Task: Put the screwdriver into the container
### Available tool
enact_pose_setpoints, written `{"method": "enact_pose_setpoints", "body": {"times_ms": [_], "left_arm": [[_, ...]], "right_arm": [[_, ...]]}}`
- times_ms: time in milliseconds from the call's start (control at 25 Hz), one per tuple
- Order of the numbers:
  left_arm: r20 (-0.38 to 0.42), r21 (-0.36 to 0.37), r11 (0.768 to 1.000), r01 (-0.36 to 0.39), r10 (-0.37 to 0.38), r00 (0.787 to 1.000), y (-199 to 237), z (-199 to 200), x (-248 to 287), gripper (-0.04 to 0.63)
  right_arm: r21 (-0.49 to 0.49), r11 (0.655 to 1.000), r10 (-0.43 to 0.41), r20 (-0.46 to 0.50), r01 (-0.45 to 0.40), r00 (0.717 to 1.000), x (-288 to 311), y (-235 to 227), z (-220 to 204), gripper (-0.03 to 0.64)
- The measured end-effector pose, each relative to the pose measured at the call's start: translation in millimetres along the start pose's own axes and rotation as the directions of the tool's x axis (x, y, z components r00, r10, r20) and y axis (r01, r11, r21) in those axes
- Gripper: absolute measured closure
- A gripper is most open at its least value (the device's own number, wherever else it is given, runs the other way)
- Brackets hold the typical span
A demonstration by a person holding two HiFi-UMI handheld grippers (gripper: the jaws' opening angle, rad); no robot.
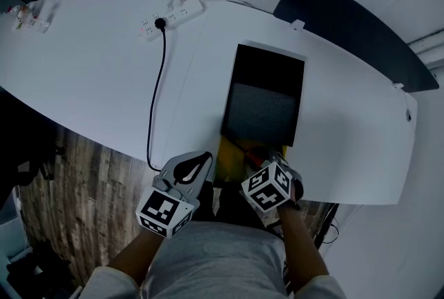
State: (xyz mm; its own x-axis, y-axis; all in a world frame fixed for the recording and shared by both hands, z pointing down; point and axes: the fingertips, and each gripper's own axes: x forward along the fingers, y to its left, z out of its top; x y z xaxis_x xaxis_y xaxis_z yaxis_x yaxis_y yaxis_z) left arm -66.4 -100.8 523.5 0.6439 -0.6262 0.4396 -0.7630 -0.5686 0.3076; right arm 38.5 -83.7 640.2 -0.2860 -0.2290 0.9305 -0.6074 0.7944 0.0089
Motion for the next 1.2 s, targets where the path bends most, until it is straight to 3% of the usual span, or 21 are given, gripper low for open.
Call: {"method": "enact_pose_setpoints", "body": {"times_ms": [360,600,800,1200], "left_arm": [[0.028,0.047,0.999,0.009,-0.01,1.0,-12,22,-2,0.595],[0.05,0.075,0.997,0.014,-0.018,0.999,-22,38,-2,0.595],[0.059,0.093,0.995,0.025,-0.03,0.998,-32,48,-1,0.595],[0.085,0.13,0.991,0.032,-0.043,0.995,-50,73,-3,0.595]], "right_arm": [[0.088,0.996,0.003,0.129,-0.015,0.992,-30,-9,12,0.502],[0.132,0.991,-0.019,0.241,-0.013,0.97,-60,-18,22,0.532],[0.165,0.985,-0.011,0.327,-0.045,0.945,-86,-24,31,0.601],[0.238,0.968,-0.055,0.505,-0.077,0.862,-143,-28,50,0.601]]}}
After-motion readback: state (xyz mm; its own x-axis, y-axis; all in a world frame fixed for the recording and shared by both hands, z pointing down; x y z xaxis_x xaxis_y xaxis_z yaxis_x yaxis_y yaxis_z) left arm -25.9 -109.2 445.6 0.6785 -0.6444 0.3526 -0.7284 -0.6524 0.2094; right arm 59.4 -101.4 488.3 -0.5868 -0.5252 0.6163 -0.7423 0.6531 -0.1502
